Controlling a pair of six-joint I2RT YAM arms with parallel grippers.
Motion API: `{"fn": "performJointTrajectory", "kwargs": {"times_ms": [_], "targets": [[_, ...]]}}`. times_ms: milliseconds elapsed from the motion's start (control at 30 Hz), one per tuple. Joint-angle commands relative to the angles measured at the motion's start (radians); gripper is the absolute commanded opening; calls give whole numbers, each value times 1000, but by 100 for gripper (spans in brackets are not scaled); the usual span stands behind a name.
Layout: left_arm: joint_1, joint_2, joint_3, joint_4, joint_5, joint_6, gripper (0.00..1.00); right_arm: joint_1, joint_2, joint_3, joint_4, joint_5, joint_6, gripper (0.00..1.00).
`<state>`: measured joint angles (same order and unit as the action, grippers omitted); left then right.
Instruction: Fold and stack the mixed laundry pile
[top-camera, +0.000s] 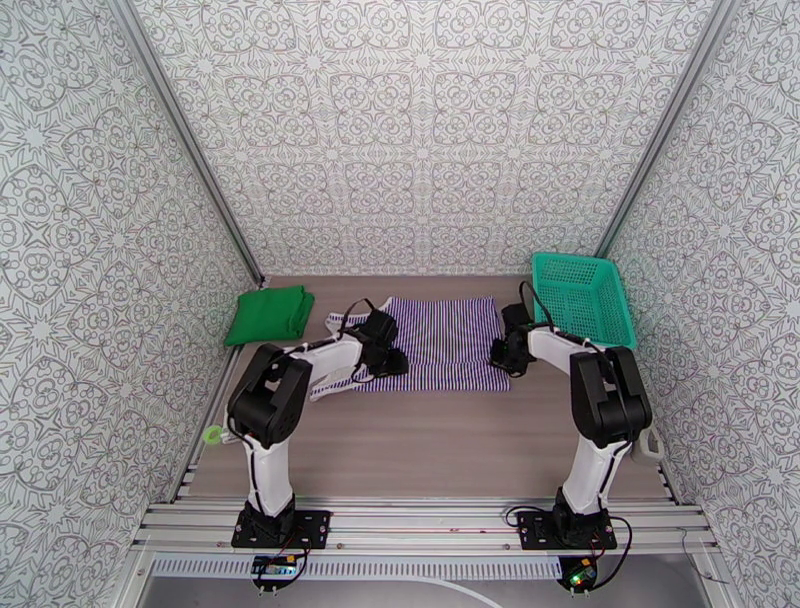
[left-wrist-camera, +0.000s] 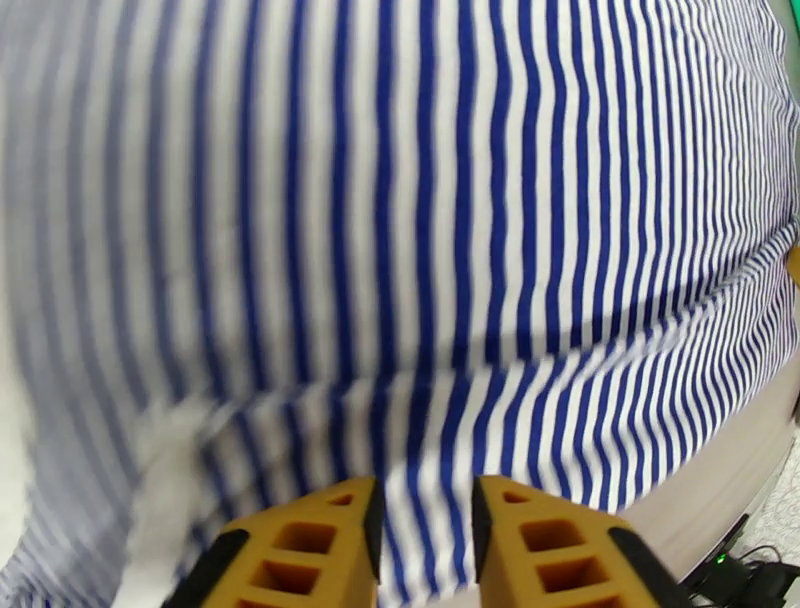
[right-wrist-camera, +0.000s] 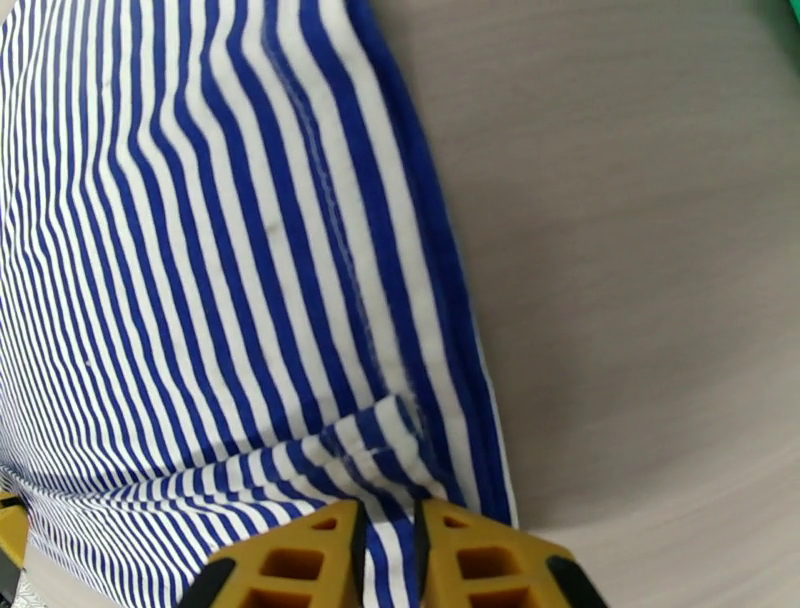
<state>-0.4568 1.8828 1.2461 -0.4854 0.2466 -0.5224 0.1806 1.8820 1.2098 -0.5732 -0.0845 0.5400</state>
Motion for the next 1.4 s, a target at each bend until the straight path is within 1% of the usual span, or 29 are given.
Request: {"fn": "performJointTrajectory", "kwargs": {"times_ms": [0,67,133,167,233,267,367,433,500,567,667,767,833,867,967,1067,1367], "targets": [[48,-178,-73,-106,-86,-20,39,-7,-75,19,-42,11,-14,22],[92,-279,-179,-111,-92,-58,42,-4,-101,14,-41,-5,-8,22],[141,-372,-295,-80,-83,-97,49,0,-117,7,-35,-18,-1,22],[171,-414,-359,-53,-60,-122,53,3,-119,6,-30,-25,3,23],[224,-477,-472,21,19,-176,60,8,-115,9,-25,-37,6,23],[245,-503,-525,65,54,-212,62,11,-110,13,-24,-43,6,23],[265,-540,-643,231,127,-315,62,14,-95,19,-16,-59,6,23],[267,-535,-680,318,133,-358,66,16,-90,19,-9,-66,8,23],[268,-517,-701,397,108,-384,72,15,-84,19,-2,-80,6,23],[277,-496,-708,436,73,-403,74,17,-83,20,-2,-87,2,22],[292,-460,-705,472,10,-401,73,16,-87,15,-4,-88,-7,22],[312,-416,-681,496,7,-392,71,17,-87,12,-5,-91,-14,22],[314,-406,-646,474,8,-374,68,17,-89,11,-8,-93,-15,22],[309,-411,-622,443,-22,-366,67,17,-90,11,-10,-92,-17,22],[303,-431,-565,351,-73,-323,67,17,-91,9,-11,-92,-20,22],[312,-432,-531,294,-112,-280,67,17,-89,8,-8,-98,-20,22],[320,-346,-435,262,-128,-211,67,17,-78,13,-5,-116,-15,22]]}}
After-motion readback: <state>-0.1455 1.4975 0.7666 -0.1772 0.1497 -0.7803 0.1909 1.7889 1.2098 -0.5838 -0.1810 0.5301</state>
